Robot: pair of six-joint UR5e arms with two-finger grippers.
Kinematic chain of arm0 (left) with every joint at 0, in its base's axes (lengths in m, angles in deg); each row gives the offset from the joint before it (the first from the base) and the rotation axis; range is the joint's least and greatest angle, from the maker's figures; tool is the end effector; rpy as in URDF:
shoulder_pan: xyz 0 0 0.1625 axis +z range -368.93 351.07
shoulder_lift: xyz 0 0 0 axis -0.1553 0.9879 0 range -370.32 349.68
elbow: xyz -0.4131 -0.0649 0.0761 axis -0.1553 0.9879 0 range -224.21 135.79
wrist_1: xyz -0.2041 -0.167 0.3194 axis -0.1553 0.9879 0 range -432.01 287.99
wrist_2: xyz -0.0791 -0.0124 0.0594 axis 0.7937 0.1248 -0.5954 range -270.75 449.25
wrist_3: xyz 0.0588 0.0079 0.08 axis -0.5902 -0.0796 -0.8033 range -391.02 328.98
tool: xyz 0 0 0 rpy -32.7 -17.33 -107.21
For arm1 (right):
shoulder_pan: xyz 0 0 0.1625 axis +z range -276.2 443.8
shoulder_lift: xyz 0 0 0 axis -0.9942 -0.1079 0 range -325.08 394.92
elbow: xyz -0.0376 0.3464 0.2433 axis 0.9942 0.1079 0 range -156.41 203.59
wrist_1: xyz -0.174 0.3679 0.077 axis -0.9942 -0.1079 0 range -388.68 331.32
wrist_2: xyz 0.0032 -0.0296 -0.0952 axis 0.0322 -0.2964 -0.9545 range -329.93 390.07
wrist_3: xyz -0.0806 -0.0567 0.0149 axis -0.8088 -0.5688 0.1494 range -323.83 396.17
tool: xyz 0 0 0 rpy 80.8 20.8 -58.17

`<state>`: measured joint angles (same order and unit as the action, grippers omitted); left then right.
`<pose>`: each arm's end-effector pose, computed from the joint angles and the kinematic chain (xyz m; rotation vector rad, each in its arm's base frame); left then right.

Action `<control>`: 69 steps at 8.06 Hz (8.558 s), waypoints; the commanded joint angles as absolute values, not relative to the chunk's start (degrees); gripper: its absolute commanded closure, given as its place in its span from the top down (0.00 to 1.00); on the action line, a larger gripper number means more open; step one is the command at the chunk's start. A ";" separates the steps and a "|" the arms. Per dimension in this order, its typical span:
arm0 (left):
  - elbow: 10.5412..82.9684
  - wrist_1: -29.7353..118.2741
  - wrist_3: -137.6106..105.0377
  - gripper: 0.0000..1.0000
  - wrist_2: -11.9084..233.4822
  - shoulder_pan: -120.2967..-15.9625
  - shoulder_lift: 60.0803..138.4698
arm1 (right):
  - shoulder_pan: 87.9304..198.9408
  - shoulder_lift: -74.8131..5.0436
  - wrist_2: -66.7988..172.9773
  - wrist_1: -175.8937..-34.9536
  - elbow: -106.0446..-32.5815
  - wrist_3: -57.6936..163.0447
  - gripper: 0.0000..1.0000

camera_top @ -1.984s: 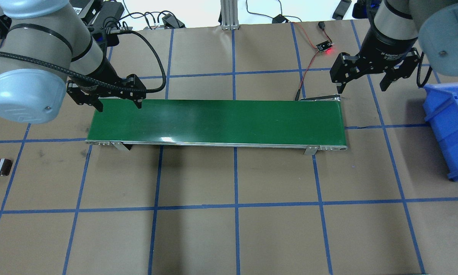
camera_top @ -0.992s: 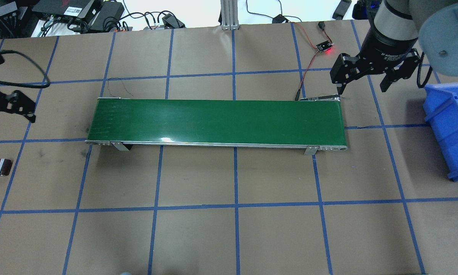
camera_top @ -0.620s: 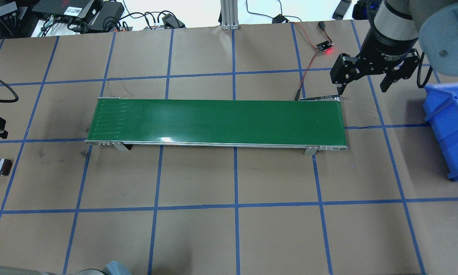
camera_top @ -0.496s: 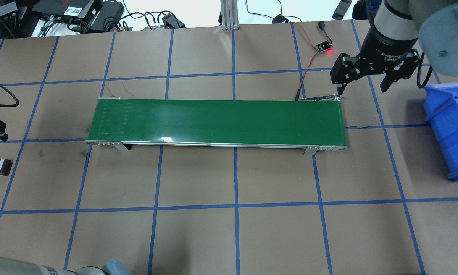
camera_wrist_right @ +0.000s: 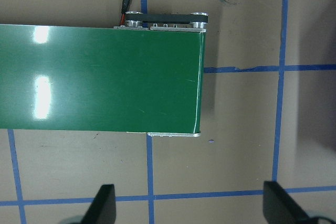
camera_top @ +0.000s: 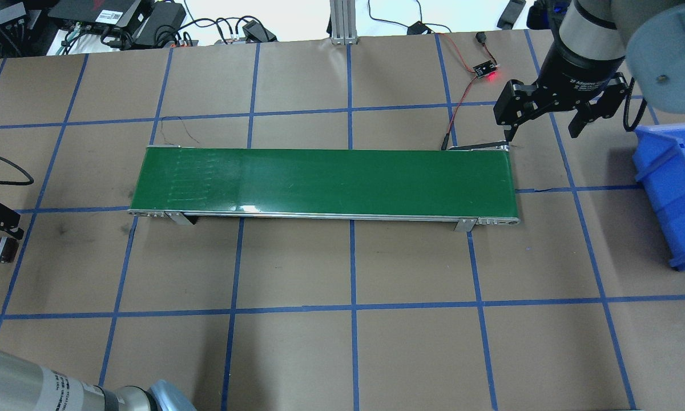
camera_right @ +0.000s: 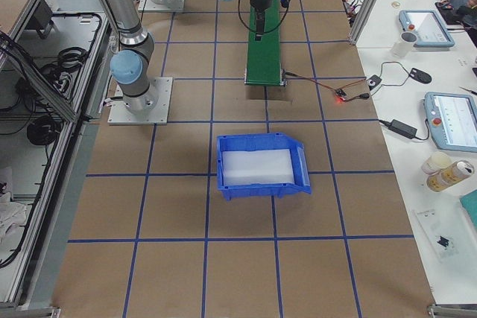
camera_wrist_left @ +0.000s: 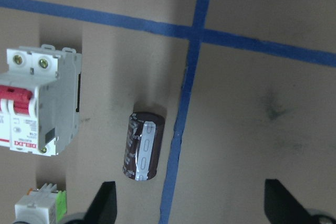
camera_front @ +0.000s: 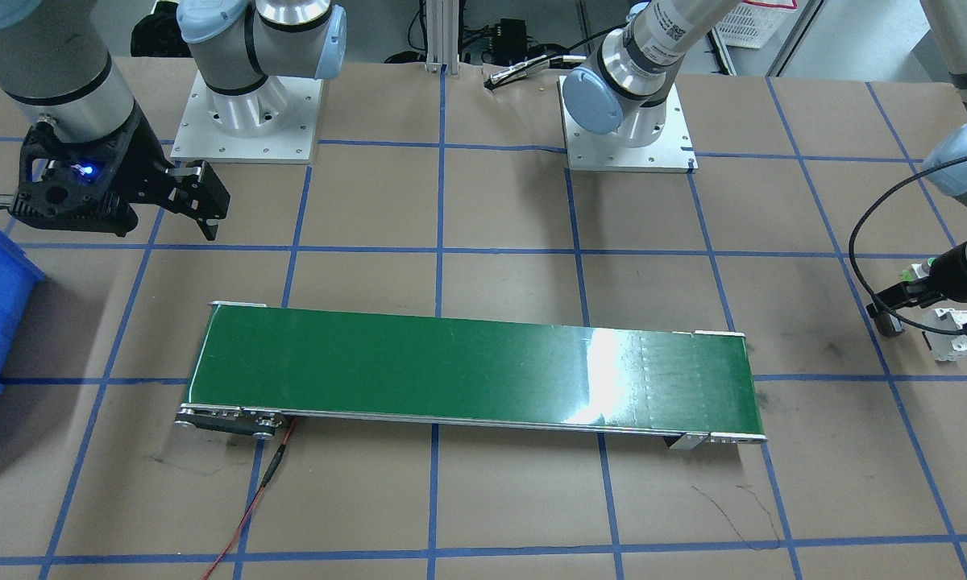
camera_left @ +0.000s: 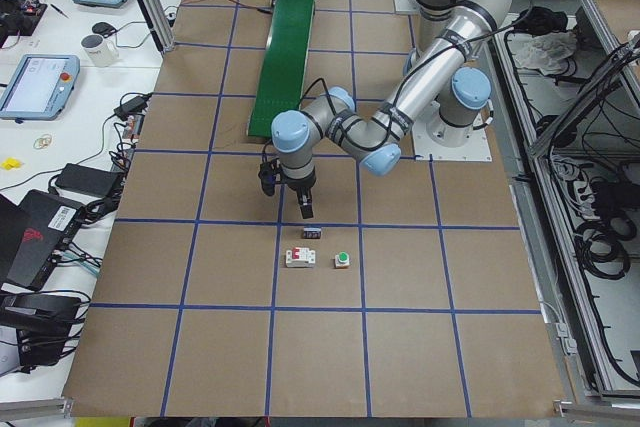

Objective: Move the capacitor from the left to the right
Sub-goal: 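Move the left gripper down beside the conveyor toward the brown capacitor, then grasp the brown capacitor on the table with the left gripper, then lift the capacitor and carry it over the conveyor's near end, then lower the capacitor onto the green belt and open the left gripper, then move the right gripper down over the belt's far end while the capacitor rides along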

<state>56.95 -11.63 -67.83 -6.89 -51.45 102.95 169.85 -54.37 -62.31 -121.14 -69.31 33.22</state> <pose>0.3464 -0.4839 0.2241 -0.2824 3.0986 0.2091 0.0947 -0.5021 0.4611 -0.0265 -3.1010 -0.0351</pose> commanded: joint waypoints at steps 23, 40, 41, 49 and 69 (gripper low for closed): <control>56.16 -5.22 -63.90 0.00 -0.87 -75.95 92.17 | 169.85 -54.55 -62.13 -121.31 -69.31 33.19 1.00; 55.98 9.11 -44.22 1.00 -3.91 -86.81 81.91 | 169.85 -54.64 -62.30 -121.40 -69.39 33.10 1.00; 55.98 10.33 -42.72 1.00 -3.91 -86.81 81.44 | 169.85 -54.64 -62.04 -121.40 -69.39 33.10 1.00; 55.98 11.13 -42.88 1.00 -5.93 -86.89 81.00 | 170.46 -48.42 -57.57 -127.45 -70.80 33.54 1.00; 56.77 11.75 -41.75 1.00 -6.02 -86.01 82.22 | 173.36 -39.17 -53.34 -140.91 -78.09 38.55 0.95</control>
<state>56.50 11.51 -42.83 -6.01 -86.14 81.27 173.37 -39.22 -54.56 -139.36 -77.33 38.26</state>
